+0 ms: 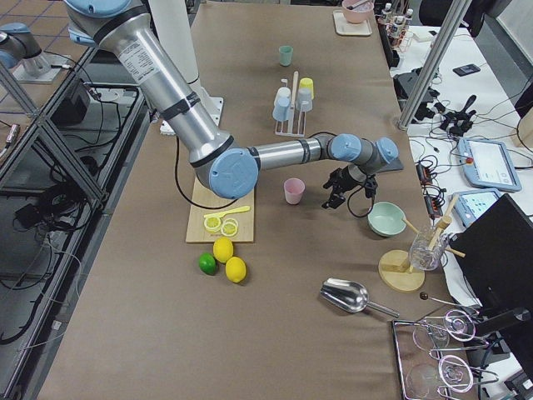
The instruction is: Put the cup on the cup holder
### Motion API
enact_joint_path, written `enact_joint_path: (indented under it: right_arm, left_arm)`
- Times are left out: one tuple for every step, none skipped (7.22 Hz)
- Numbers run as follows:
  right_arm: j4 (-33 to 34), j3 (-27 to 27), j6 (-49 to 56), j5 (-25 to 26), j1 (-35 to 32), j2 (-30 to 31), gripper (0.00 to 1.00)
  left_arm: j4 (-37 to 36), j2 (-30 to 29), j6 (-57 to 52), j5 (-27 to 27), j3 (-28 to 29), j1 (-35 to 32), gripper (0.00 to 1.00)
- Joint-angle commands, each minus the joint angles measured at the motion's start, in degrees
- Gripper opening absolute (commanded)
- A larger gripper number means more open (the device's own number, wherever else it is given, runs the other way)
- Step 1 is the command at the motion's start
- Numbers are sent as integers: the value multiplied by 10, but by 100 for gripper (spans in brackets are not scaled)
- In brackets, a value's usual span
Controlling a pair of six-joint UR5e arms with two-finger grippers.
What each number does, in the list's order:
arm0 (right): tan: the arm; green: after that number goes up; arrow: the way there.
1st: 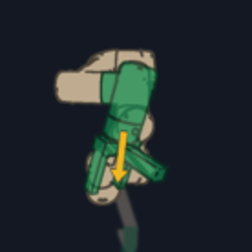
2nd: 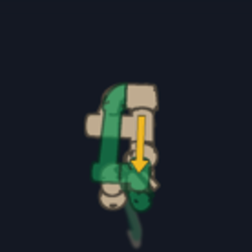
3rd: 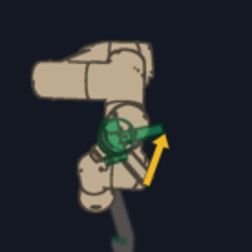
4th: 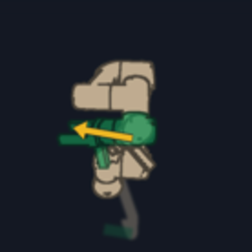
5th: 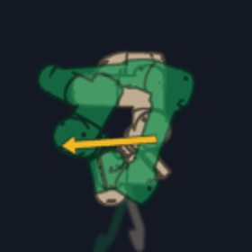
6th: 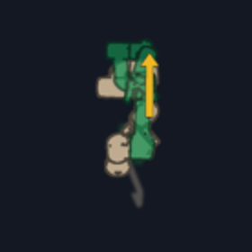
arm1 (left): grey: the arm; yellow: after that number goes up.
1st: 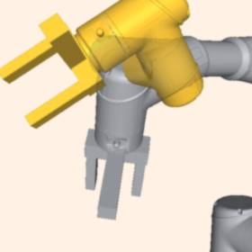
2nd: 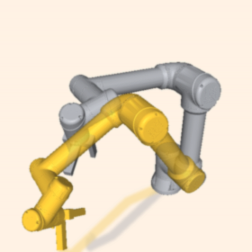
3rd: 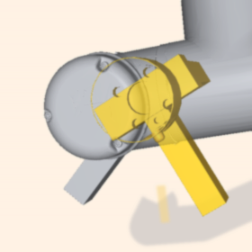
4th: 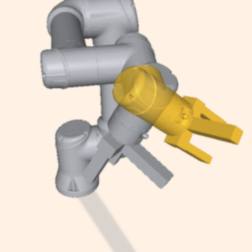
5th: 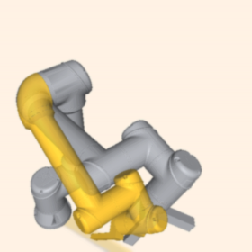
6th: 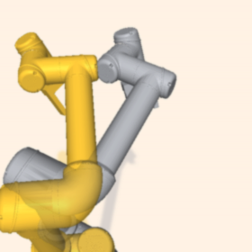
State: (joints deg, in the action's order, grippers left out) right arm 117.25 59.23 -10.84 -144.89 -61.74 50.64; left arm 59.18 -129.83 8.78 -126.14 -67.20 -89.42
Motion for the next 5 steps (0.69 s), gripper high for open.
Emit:
enact_joint_path:
  right_arm:
    - [75,-14,78,-24,12,-7,100]
    - [79,-14,85,-22,22,-7,100]
    - [86,-15,86,-18,28,-7,100]
    - [89,-15,99,-15,30,-6,100]
    - [112,-16,128,-14,33,-5,100]
  left_arm:
    - [-101,-20,5,-30,-19,95,97]
    - [-123,-19,6,-31,-18,106,97]
    - [-164,-6,5,-37,-17,120,97]
    - [-201,-5,-3,-79,-17,126,97]
    - [-225,-1,-8,-122,-16,137,97]
